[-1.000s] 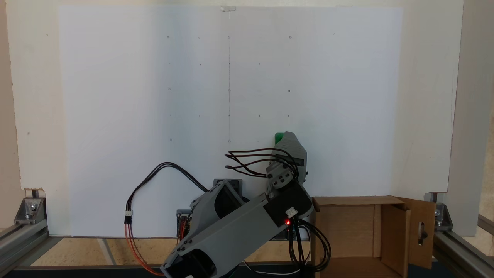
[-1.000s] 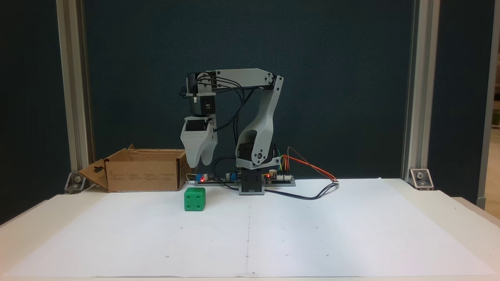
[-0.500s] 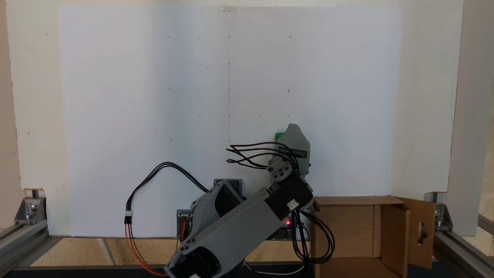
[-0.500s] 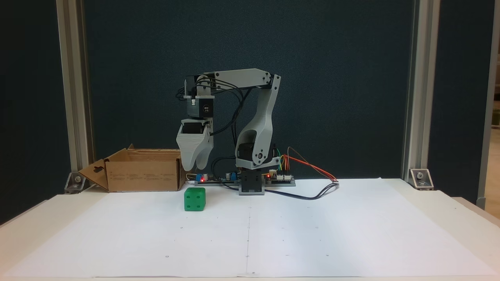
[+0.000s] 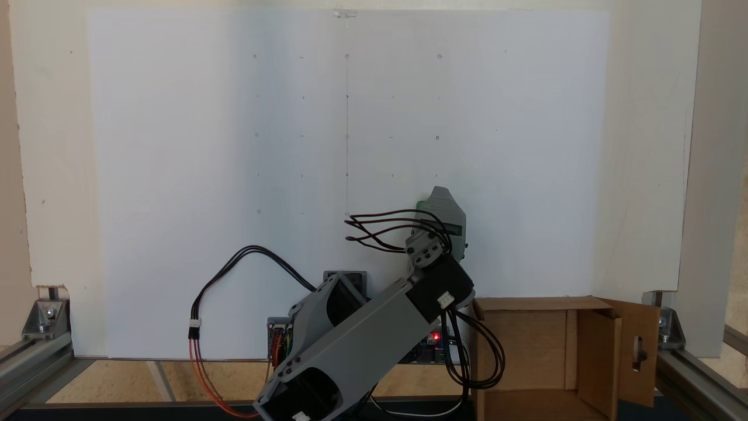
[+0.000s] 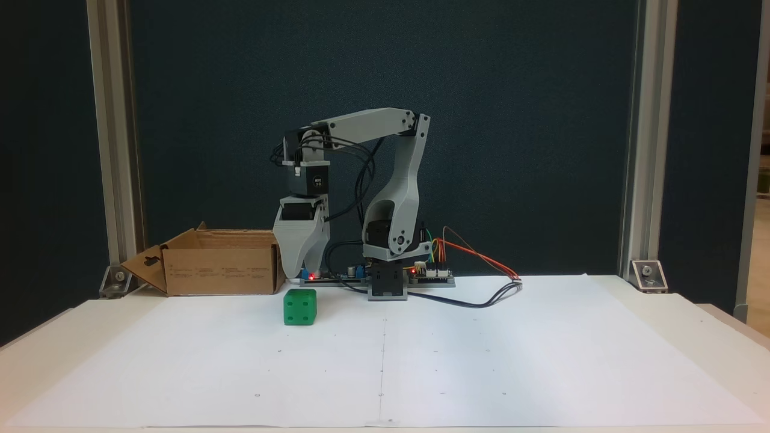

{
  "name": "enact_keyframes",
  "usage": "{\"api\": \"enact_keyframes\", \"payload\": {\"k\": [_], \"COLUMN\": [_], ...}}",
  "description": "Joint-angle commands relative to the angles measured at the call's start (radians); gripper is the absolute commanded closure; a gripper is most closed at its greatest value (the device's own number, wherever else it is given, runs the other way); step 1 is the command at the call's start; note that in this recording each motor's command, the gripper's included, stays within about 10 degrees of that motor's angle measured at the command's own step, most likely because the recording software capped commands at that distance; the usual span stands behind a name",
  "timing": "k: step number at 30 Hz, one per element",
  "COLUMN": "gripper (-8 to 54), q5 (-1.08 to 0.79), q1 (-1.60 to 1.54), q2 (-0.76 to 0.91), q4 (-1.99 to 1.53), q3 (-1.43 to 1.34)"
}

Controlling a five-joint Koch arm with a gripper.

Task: Grasp a green dice and put it in the bin.

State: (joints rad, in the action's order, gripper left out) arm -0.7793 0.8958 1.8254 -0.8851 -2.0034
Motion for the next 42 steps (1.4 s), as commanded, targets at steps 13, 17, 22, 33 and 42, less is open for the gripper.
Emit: {"api": "enact_keyframes", "payload": {"k": [13,17,22,33,42], "gripper": [0.5,0.7,1.0,1.6,2.5], "q5": [0.060,0.060,0.058,0.057,0.057], "q1": [0.003,0.008,0.011,0.017,0.005], "q2": [-0.084,-0.120,-0.138,-0.143,-0.164], "q4": [0.186,0.221,0.225,0.247,0.249], "q3": [-0.101,-0.106,-0.106,-0.115,-0.127]}}
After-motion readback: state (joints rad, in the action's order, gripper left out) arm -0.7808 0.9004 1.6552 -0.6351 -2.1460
